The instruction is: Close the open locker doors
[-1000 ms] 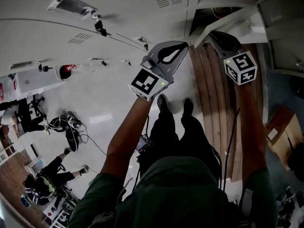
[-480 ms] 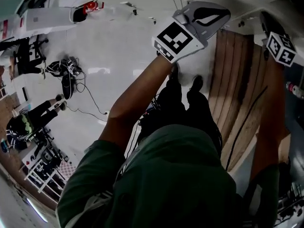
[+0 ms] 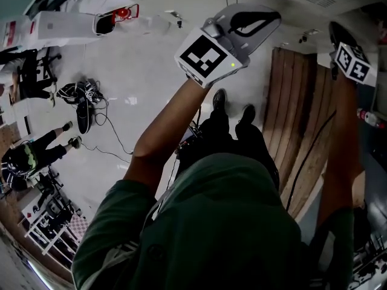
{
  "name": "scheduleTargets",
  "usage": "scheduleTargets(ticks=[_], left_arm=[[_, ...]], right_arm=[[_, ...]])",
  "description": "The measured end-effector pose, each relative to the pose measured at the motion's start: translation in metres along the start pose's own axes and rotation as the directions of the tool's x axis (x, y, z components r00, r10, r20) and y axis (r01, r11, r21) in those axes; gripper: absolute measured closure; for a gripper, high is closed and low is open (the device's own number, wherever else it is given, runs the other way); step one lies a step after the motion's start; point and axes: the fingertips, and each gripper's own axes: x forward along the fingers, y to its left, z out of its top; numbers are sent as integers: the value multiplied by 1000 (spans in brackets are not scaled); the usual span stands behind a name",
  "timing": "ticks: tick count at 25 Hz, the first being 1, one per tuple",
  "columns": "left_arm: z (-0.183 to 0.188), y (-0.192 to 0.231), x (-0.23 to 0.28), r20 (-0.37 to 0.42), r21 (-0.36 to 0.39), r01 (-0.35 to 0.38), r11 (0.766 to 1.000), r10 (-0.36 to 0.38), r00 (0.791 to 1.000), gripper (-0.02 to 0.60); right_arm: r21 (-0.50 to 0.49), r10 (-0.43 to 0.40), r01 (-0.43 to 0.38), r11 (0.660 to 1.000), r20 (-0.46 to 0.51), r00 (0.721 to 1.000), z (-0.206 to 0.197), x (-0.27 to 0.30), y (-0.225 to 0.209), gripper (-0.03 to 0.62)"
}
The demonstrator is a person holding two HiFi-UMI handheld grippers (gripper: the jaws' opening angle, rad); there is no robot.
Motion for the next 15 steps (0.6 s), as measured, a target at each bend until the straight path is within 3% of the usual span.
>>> scheduleTargets(ticks=[8, 15], left_arm=[[46, -6, -15, 69, -11, 40, 999, -40, 997, 577], [78, -17, -19, 124, -45, 120, 992, -113, 986, 577]], right_arm=[[-26, 55, -50, 998, 206, 977, 82, -79, 73, 562], [-46, 32, -19, 999, 303, 953, 109, -164, 125, 562]])
